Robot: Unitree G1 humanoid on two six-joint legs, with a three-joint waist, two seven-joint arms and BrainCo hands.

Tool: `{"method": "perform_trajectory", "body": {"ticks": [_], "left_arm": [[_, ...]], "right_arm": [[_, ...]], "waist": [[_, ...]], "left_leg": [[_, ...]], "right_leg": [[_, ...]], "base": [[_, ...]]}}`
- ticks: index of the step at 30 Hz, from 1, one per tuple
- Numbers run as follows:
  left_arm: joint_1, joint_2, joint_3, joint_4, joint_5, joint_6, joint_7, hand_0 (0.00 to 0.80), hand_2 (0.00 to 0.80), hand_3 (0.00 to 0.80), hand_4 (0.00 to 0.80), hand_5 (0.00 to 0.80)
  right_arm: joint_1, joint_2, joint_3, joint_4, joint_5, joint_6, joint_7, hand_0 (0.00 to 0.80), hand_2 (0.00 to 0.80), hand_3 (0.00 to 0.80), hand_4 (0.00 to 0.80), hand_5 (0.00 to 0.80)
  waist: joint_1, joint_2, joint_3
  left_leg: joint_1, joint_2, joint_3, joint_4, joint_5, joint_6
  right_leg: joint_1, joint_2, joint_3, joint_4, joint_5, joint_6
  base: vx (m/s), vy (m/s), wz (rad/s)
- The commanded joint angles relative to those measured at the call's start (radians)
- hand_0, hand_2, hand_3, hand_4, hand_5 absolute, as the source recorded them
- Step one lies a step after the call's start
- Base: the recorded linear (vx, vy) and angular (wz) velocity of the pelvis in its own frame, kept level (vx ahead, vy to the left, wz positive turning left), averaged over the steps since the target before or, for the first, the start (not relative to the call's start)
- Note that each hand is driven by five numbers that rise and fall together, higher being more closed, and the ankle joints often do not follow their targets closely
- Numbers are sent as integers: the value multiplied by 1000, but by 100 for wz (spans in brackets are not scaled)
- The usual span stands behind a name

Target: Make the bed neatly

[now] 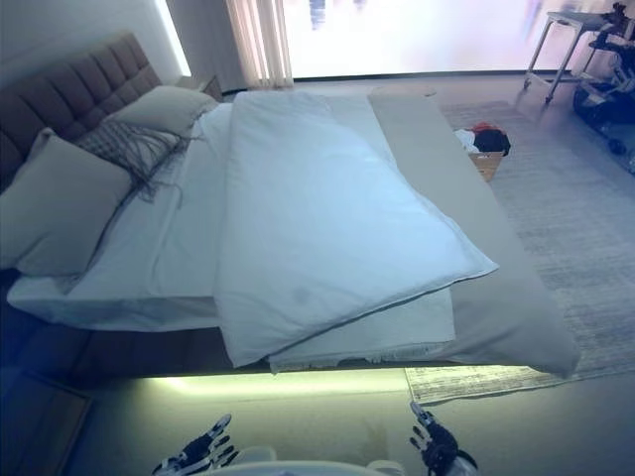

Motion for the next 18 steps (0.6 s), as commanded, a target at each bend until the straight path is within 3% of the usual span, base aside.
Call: {"method": "perform_trajectory", "body": {"ticks": [1, 3, 4, 7, 9, 11, 12, 13, 15, 16, 18], "left_arm": [[23, -34, -12, 30, 2, 12, 2, 0, 0, 0, 0, 0], [46, -40, -1, 46, 22, 3, 8, 0, 0, 0, 0, 0], [56, -41, 7, 51, 29, -3, 9, 0, 0, 0, 0, 0], [72, -41, 46, 70, 45, -12, 11, 0, 0, 0, 0, 0], [70, -32, 55, 74, 60, -14, 7, 0, 0, 0, 0, 0], [53, -15, 50, 73, 88, -11, 5, 0, 0, 0, 0, 0], [42, -2, 47, 67, 97, -2, 7, 0, 0, 0, 0, 0], [22, 17, 33, 56, 88, 1, 10, 0, 0, 0, 0, 0], [4, 33, 21, 46, 94, -7, 2, 0, 0, 0, 0, 0], [-2, 40, 15, 37, 87, -8, 2, 0, 0, 0, 0, 0], [-21, 57, 0, 20, 60, -12, 3, 0, 0, 0, 0, 0]], "right_arm": [[-64, -7, -25, 13, 7, 0, 12, 0, 0, 0, 0, 0], [-55, -9, -34, 23, 17, 3, 36, 0, 0, 0, 0, 0], [-49, -8, -39, 25, 17, 3, 42, 0, 0, 0, 0, 0], [-38, 10, -60, 38, 11, -12, 31, 0, 0, 0, 0, 0], [-32, 25, -68, 30, 43, -10, 46, 0, 0, 0, 0, 0], [-22, 40, -76, 24, 37, -21, 48, 0, 0, 0, 0, 0], [-20, 42, -79, 15, 39, -21, 45, 0, 0, 0, 0, 0], [-19, 47, -74, 6, 69, -21, 48, 0, 0, 0, 0, 0], [-16, 43, -82, 0, 67, -21, 48, 0, 0, 0, 0, 0], [-17, 38, -84, 0, 61, -17, 50, 0, 0, 0, 0, 0], [-19, 24, -80, 7, 72, -16, 53, 0, 0, 0, 0, 0]], "waist": [[32, 5, 73], [56, 0, 65], [61, -2, 59], [73, -6, 32], [83, -11, 21], [77, -19, 4], [74, -25, -5], [70, -35, -13], [64, -27, -20], [57, -18, -19], [38, 2, -11]], "left_leg": [[-24, 13, -1, -307, 221, 23], [-85, 32, -55, -370, 217, 12], [-93, 35, -56, -370, 217, 10], [-45, 33, -21, -367, 210, 22], [-41, 17, -29, -311, 187, 36], [-46, 1, -9, -249, 156, 59], [-51, -17, -8, -228, 144, 77], [-41, -60, -16, -222, 117, 113], [-19, -86, -17, -231, 102, 133], [2, -91, -15, -239, 98, 139], [36, -98, -14, -247, 88, 150]], "right_leg": [[171, 79, 27, -23, -71, 32], [228, 73, 54, -37, -109, 42], [248, 70, 57, -37, -127, 46], [292, 24, 41, -29, -144, 77], [301, -15, 19, 6, -146, 94], [294, -38, 8, 57, -142, 101], [288, -49, 10, 90, -120, 110], [260, -83, 11, 188, -47, 123], [193, -120, 8, 311, 56, 129], [145, -131, 12, 368, 85, 124], [68, -108, 14, 383, 58, 94]], "base": [[440, 178, -43], [453, 176, -38], [460, 213, -25], [529, 303, -39], [495, 305, -22], [451, 301, 0], [420, 322, 3], [361, 292, 7], [298, 276, 4], [266, 242, -3], [251, 140, 1]]}}
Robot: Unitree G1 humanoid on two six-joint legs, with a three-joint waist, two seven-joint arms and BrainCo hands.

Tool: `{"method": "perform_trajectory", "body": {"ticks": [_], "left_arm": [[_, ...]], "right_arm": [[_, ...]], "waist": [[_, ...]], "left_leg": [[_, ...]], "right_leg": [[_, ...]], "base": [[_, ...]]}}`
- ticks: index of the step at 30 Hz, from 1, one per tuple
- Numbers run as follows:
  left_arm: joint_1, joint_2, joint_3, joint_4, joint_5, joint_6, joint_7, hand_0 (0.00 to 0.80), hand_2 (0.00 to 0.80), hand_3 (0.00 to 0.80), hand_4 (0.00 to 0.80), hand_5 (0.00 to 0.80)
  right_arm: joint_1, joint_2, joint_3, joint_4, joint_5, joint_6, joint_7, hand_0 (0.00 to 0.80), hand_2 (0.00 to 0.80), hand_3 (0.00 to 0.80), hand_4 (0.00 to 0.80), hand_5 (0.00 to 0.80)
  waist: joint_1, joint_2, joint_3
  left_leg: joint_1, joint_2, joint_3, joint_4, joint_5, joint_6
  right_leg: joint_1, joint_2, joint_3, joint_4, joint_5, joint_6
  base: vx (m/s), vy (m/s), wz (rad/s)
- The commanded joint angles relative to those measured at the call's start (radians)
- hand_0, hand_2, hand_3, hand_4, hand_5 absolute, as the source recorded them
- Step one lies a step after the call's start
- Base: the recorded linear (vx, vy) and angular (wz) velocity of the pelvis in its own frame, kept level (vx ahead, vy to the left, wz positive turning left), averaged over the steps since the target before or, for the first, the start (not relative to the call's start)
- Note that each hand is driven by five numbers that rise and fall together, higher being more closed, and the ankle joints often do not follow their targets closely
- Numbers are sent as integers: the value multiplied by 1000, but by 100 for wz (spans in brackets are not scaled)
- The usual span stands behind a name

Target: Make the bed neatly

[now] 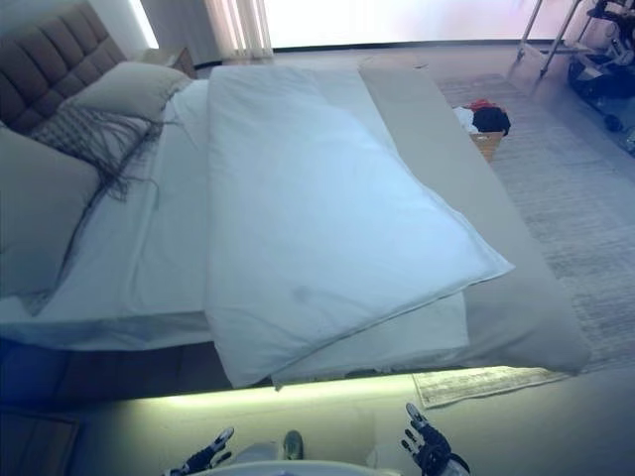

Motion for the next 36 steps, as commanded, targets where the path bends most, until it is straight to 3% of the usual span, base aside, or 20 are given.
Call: {"method": "perform_trajectory", "body": {"ticks": [1, 4, 7, 9, 12, 18, 22, 24, 26, 30, 36], "left_arm": [[-11, 41, -28, -6, 1, -14, -4, 0, 0, 0, 0, 0], [-25, 46, -45, -20, -19, -17, 6, 0, 0, 0, 0, 0], [-29, 47, -44, -31, -21, -12, 0, 0, 0, 0, 0, 0], [-30, 45, -41, -30, -15, -15, -1, 0, 0, 0, 0, 0], [-7, 28, -33, -18, -13, -21, 5, 0, 0, 0, 0, 0], [20, -14, -25, 5, 29, -23, 0, 0, 0, 0, 0, 0], [25, -37, -41, 7, 44, -24, -3, 0, 0, 0, 0, 0], [23, -46, -51, 4, 40, -31, -11, 0, 0, 0, 0, 0], [18, -46, -65, -1, 44, -29, 0, 0, 0, 0, 0, 0], [-28, -8, -87, -9, 51, -50, -4, 0, 0, 0, 0, 0], [-98, 18, -128, -73, -42, -89, -37, 0, 0, 0, 0, 0]], "right_arm": [[-21, -59, -13, -24, 42, -27, 18, 0, 0, 0, 0, 0], [-33, -74, -9, -16, 73, -22, 21, 0, 0, 0, 0, 0], [-48, -83, -11, -21, 83, -11, 28, 0, 0, 0, 0, 0], [-61, -78, -9, -25, 71, -3, 16, 0, 0, 0, 0, 0], [-58, -67, -7, -21, 61, 5, 15, 0, 0, 0, 0, 0], [-42, -49, -6, -17, 75, -9, 20, 0, 0, 0, 0, 0], [-51, -51, -7, -32, 76, -4, 5, 0, 0, 0, 0, 0], [-63, -64, -4, -45, 95, -1, 6, 0, 0, 0, 0, 0], [-82, -78, -3, -48, 100, -3, -9, 0, 0, 0, 0, 0], [-110, -91, -23, -68, 157, 29, -57, 0, 0, 0, 0, 0], [-180, -126, -41, -59, 270, 56, -135, 0, 0, 0, 0, 0]], "waist": [[-13, 27, -9], [-39, 49, 6], [-71, 40, 29], [-85, 34, 38], [-86, 21, 28], [-75, -3, -4], [-69, -5, 10], [-60, 7, 31], [-61, 23, 45], [-62, 37, 77], [-52, 55, 144]], "left_leg": [[-120, 13, -53, 33, 27, 2], [-68, 15, -62, 8, 22, -13], [-26, 10, -75, -14, -20, -21], [-4, 15, -80, -19, -47, -22], [14, 27, -99, -9, -56, -20], [39, 67, -63, 18, -66, -44], [0, 72, -62, 149, -73, -70], [-37, 95, -83, 179, -33, -94], [-32, 136, -72, 100, -20, -104], [-56, 135, -82, 101, -28, -102], [-167, 116, -103, 176, -34, -101]], "right_leg": [[12, 15, 0, 57, 148, 16], [-103, 59, -10, -117, 128, 2], [-208, 70, 29, -266, 230, 32], [-245, 81, 40, -294, 259, 44], [-196, 100, 56, -292, 228, 40], [-108, 107, -21, -320, 191, 14], [-87, 101, -51, -292, 160, -10], [-74, 99, -54, -271, 135, -16], [-83, 87, -61, -230, 104, -13], [-150, 35, -59, -153, 98, 13], [-235, 8, -48, -118, 108, 21]], "base": [[218, 15, 4], [163, -76, -5], [118, -174, -11], [118, -202, 37], [196, -211, 63], [155, -131, 33], [93, 9, 15], [76, 159, 20], [69, 210, 9], [41, 88, 2], [-54, -4, 6]]}}
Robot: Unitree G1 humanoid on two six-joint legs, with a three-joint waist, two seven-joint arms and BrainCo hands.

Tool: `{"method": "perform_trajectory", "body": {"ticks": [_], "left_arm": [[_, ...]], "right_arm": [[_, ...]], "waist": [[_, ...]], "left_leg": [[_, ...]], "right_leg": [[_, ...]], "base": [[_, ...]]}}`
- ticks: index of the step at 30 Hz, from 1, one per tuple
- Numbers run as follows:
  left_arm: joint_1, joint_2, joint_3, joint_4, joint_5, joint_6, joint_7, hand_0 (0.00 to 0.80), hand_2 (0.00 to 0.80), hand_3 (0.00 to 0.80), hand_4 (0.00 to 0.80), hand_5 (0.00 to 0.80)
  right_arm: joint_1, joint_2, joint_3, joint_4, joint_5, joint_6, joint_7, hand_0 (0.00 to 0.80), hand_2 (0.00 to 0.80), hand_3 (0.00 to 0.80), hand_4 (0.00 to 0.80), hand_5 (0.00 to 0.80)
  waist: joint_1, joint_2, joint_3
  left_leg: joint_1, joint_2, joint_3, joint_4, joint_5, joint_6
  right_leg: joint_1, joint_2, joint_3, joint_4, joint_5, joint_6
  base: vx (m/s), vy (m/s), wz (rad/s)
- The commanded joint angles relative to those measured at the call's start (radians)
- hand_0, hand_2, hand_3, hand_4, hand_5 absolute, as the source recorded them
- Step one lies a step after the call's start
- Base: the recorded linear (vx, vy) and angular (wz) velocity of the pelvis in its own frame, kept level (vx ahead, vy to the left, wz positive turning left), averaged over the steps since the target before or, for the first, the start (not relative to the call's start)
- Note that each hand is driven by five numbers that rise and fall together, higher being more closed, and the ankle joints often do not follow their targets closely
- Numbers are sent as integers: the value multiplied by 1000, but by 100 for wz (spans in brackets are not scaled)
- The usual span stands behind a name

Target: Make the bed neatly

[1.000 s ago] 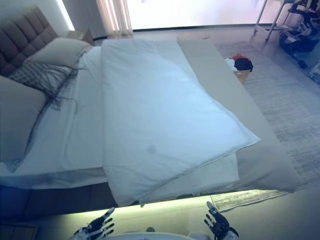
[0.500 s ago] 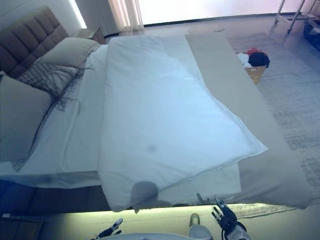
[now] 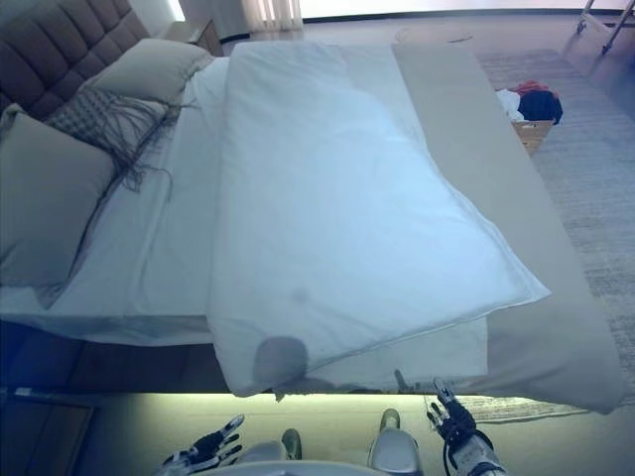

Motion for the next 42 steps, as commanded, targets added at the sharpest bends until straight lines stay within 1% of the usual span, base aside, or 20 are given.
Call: {"method": "perform_trajectory", "body": {"ticks": [1, 4, 6, 9, 11, 13, 15, 18, 19, 21, 24, 29, 31, 34, 36, 42], "left_arm": [[-94, -5, -25, -23, -89, -60, -22, 0, 0, 0, 0, 0], [-130, -9, -45, -52, -139, -83, -29, 0, 0, 0, 0, 0], [-157, -6, -66, -73, -169, -98, -47, 0, 0, 0, 0, 0], [-204, 12, -94, -114, -235, -120, -61, 0, 0, 0, 0, 0], [-218, 23, -100, -153, -257, -116, -51, 0, 0, 0, 0, 0], [-222, 43, -117, -211, -265, -102, -37, 0, 0, 0, 0, 0], [-224, 53, -128, -235, -267, -94, -19, 0, 0, 0, 0, 0], [-218, 74, -119, -266, -299, -91, 11, 0, 0, 0, 0, 0], [-212, 87, -114, -284, -315, -86, 19, 0, 0, 0, 0, 0], [-198, 98, -110, -310, -335, -85, 23, 0, 0, 0, 0, 0], [-181, 105, -104, -334, -368, -83, 22, 0, 0, 0, 0, 0], [-118, 107, -93, -349, -400, -110, -20, 0, 0, 0, 0, 0], [-83, 109, -81, -355, -397, -122, -43, 0, 0, 0, 0, 0], [-49, 112, -68, -360, -394, -127, -63, 0, 0, 0, 0, 0], [-29, 115, -61, -366, -388, -129, -71, 0, 0, 0, 0, 0], [-1, 124, -63, -381, -368, -118, -88, 0, 0, 0, 0, 0]], "right_arm": [[-127, -26, -45, 16, 116, 0, -62, 0, 0, 0, 0, 0], [-170, -53, -54, 23, 152, -6, -101, 0, 0, 0, 0, 0], [-220, -77, -56, 27, 151, -8, -128, 0, 0, 0, 0, 0], [-319, -126, -34, 19, 145, -12, -166, 0, 0, 0, 0, 0], [-362, -151, -25, 9, 150, -11, -173, 0, 0, 0, 0, 0], [-425, -207, -19, -7, 163, -28, -155, 0, 0, 0, 0, 0], [-468, -242, -20, -11, 184, -28, -133, 0, 0, 0, 0, 0], [-530, -300, -23, -21, 183, -35, -127, 0, 0, 0, 0, 0], [-565, -335, -19, -29, 179, -37, -132, 0, 0, 0, 0, 0], [-608, -374, -17, -38, 170, -49, -132, 0, 0, 0, 0, 0], [-683, -435, -9, -40, 157, -47, -130, 0, 0, 0, 0, 0], [-765, -510, 15, -67, 145, -64, -104, 0, 0, 0, 0, 0], [-781, -526, 18, -87, 140, -84, -86, 0, 0, 0, 0, 0], [-805, -553, 27, -105, 137, -94, -68, 0, 0, 0, 0, 0], [-809, -567, 27, -127, 108, -99, -54, 0, 0, 0, 0, 0], [-773, -583, 25, -143, 41, -60, -38, 0, 0, 0, 0, 0]], "waist": [[17, 12, 94], [20, 13, 148], [27, 16, 188], [41, 21, 246], [49, 23, 267], [66, 32, 296], [77, 42, 306], [88, 55, 323], [94, 64, 331], [104, 76, 337], [115, 94, 346], [129, 105, 345], [134, 104, 347], [139, 101, 346], [138, 98, 348], [134, 88, 352]], "left_leg": [[-122, 11, -46, 118, 29, -16], [-236, 12, -57, 234, 3, -17], [-307, 5, -71, 294, -12, -10], [-409, -8, -76, 369, -34, 0], [-460, -14, -75, 402, -44, 6], [-537, -22, -78, 449, -56, 15], [-588, -27, -79, 480, -64, 21], [-656, -32, -78, 533, -82, 26], [-678, -32, -82, 570, -119, 25], [-713, -38, -84, 603, -132, 30], [-762, -43, -80, 652, -150, 36], [-814, -40, -83, 705, -165, 45], [-819, -36, -85, 722, -171, 46], [-819, -31, -87, 738, -175, 48], [-813, -26, -87, 745, -175, 47], [-768, -19, -86, 732, -163, 40]], "right_leg": [[-11, -50, 33, 96, -54, 41], [-97, -61, 46, 178, -70, 26], [-163, -64, 58, 241, -83, 18], [-275, -73, 68, 346, -106, 15], [-332, -76, 70, 394, -117, 14], [-415, -86, 70, 460, -129, 11], [-472, -93, 69, 507, -138, 9], [-543, -102, 73, 572, -155, 6], [-570, -106, 83, 618, -189, 11], [-611, -111, 90, 666, -207, 6], [-667, -119, 101, 729, -229, 1], [-722, -124, 105, 798, -259, -16], [-727, -125, 102, 819, -268, -20], [-725, -123, 99, 834, -277, -26], [-719, -123, 95, 841, -280, -30], [-673, -120, 83, 821, -268, -34]], "base": [[-134, -39, 11], [-132, -75, 15], [-108, -70, 15], [-129, -62, 6], [-108, -60, 13], [-131, -75, 19], [-93, -58, 15], [-42, -23, 15], [-2, -5, 7], [-7, -3, 15], [-36, 8, 14], [-6, 14, 10], [8, 5, -2], [34, 16, -5], [47, 24, -4], [45, 20, -3]]}}
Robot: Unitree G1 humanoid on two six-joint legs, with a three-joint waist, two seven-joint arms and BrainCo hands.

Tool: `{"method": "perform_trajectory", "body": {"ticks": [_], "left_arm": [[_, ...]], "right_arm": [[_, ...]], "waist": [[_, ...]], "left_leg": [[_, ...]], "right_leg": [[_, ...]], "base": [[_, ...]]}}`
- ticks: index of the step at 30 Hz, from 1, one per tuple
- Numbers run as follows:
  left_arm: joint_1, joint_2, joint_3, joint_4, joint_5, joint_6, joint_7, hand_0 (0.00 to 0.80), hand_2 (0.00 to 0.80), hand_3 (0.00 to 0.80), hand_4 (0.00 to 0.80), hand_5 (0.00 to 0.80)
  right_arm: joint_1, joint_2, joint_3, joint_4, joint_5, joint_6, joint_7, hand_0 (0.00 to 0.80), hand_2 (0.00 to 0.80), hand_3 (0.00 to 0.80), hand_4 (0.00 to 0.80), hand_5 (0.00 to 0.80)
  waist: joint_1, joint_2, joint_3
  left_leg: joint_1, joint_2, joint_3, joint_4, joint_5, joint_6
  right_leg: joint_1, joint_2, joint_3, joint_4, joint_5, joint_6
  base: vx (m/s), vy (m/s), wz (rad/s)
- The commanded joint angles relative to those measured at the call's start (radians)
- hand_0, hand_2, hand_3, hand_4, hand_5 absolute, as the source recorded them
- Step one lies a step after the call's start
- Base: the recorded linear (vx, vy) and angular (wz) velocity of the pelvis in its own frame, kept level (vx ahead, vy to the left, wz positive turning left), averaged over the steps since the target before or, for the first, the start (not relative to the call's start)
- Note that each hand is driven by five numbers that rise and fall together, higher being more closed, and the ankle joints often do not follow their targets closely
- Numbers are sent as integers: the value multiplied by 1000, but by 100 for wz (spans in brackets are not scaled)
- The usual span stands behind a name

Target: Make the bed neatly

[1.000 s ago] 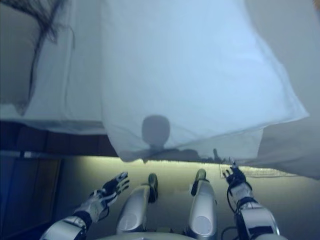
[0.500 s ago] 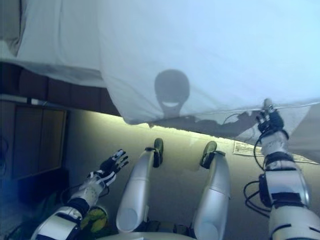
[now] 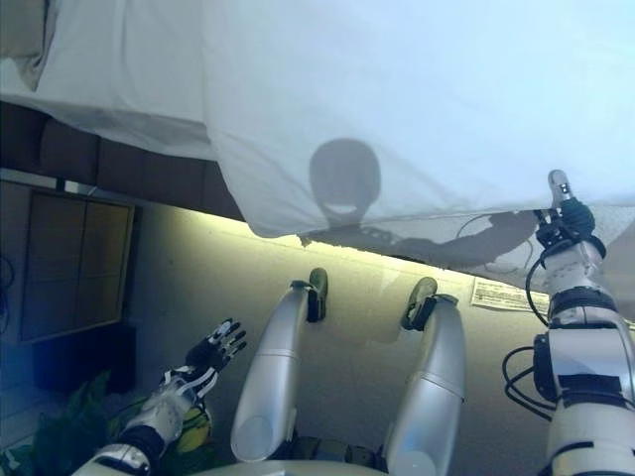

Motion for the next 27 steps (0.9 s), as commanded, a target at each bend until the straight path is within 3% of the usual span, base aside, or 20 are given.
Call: {"method": "perform_trajectory", "body": {"ticks": [1, 2, 3, 12, 19, 20, 27], "left_arm": [[76, 30, 2, -14, -6, -21, -29, 0, 0, 0, 0, 0], [79, 30, -1, -13, -4, -23, -30, 0, 0, 0, 0, 0], [82, 29, -5, -9, 0, -25, -33, 0, 0, 0, 0, 0], [94, 35, 2, 25, 21, -28, -35, 0, 0, 0, 0, 0], [96, 42, 5, 49, 87, -24, -59, 0, 0, 0, 0, 0], [93, 42, 0, 47, 94, -26, -61, 0, 0, 0, 0, 0], [58, 57, -48, -23, 174, -7, -69, 0, 0, 0, 0, 0]], "right_arm": [[-38, -110, 17, -110, -48, -57, 61, 264, 264, 264, 264, 264], [-27, -110, 16, -106, -57, -56, 67, 580, 580, 580, 580, 580], [-10, -106, 14, -102, -58, -59, 84, 800, 800, 800, 800, 800], [114, -80, -36, -77, -49, -60, 161, 800, 800, 800, 800, 800], [171, -57, -31, -94, -89, -5, 236, 800, 800, 800, 800, 800], [177, -53, -25, -100, -90, 0, 249, 800, 800, 800, 800, 800], [217, 3, 21, -157, -102, 34, 286, 800, 800, 800, 800, 800]], "waist": [[-2, -8, -4], [-3, -11, -4], [-5, -15, -5], [-12, -55, -45], [-15, -98, -106], [-16, -103, -117], [-33, -127, -207]], "left_leg": [[94, -7, 59, -82, 9, 66], [108, -5, 60, -90, 11, 64], [126, -3, 62, -103, 16, 62], [295, 9, 71, -233, 50, 40], [449, 35, 76, -356, 83, 22], [463, 40, 82, -392, 119, 25], [647, 58, 112, -615, 196, 0]], "right_leg": [[135, -12, 33, 5, -26, 63], [151, -11, 29, -8, -21, 63], [173, -10, 24, -27, -15, 63], [363, 4, -1, -198, 28, 84], [530, 10, -20, -358, 67, 105], [548, 14, -30, -402, 100, 98], [735, 44, -43, -661, 176, 136]], "base": [[48, 33, -2], [54, 39, -2], [49, 36, -5], [69, 31, -8], [94, 20, -2], [63, 29, -7], [130, 24, -5]]}}
